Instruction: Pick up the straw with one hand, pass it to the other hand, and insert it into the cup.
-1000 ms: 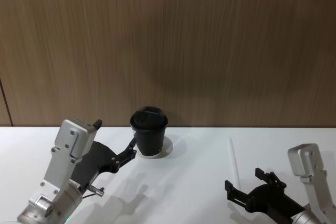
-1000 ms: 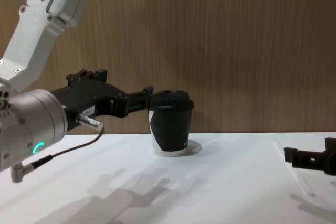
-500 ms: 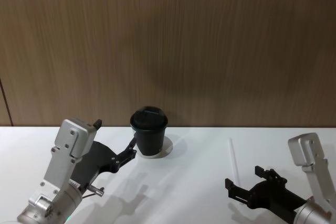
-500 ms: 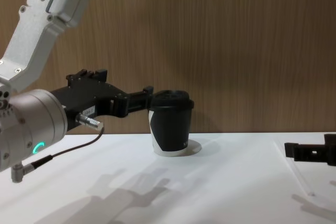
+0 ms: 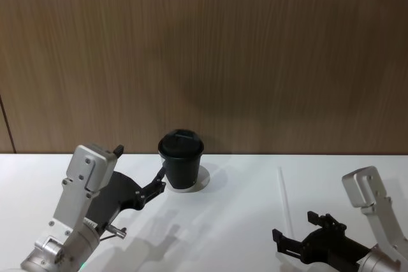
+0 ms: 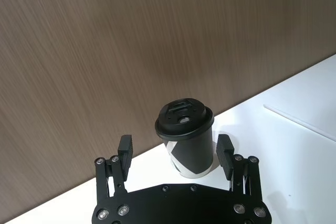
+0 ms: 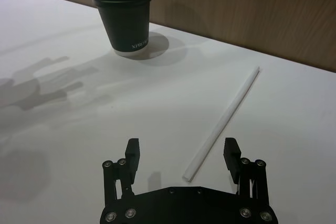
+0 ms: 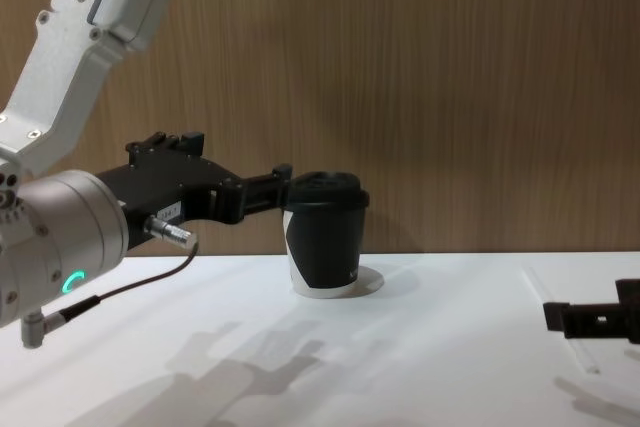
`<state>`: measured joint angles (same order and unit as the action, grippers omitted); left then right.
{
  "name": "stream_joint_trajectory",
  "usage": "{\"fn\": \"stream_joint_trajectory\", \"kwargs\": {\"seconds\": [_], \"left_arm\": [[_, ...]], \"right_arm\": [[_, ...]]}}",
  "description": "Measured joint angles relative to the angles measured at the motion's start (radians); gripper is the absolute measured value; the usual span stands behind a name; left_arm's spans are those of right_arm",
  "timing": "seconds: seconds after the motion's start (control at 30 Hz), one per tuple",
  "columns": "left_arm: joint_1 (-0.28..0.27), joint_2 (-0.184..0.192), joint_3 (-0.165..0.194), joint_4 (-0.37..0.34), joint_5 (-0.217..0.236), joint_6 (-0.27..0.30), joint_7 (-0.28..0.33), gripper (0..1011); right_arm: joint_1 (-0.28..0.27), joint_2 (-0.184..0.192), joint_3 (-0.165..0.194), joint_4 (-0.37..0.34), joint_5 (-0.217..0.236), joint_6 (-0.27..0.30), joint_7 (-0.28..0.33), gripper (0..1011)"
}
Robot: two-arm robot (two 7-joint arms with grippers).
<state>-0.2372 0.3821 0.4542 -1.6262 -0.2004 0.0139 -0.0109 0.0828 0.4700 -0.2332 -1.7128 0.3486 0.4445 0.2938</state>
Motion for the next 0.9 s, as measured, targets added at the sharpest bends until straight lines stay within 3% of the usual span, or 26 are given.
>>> {"fn": "stream_joint_trajectory", "kwargs": {"seconds": [0.9], "left_arm": [[0.0, 0.0, 0.0, 0.0, 0.0, 0.0, 0.0, 1002]], "right_arm": [[0.06, -0.036, -0.028, 0.075, 0.026, 0.089, -0.031, 1001]]}}
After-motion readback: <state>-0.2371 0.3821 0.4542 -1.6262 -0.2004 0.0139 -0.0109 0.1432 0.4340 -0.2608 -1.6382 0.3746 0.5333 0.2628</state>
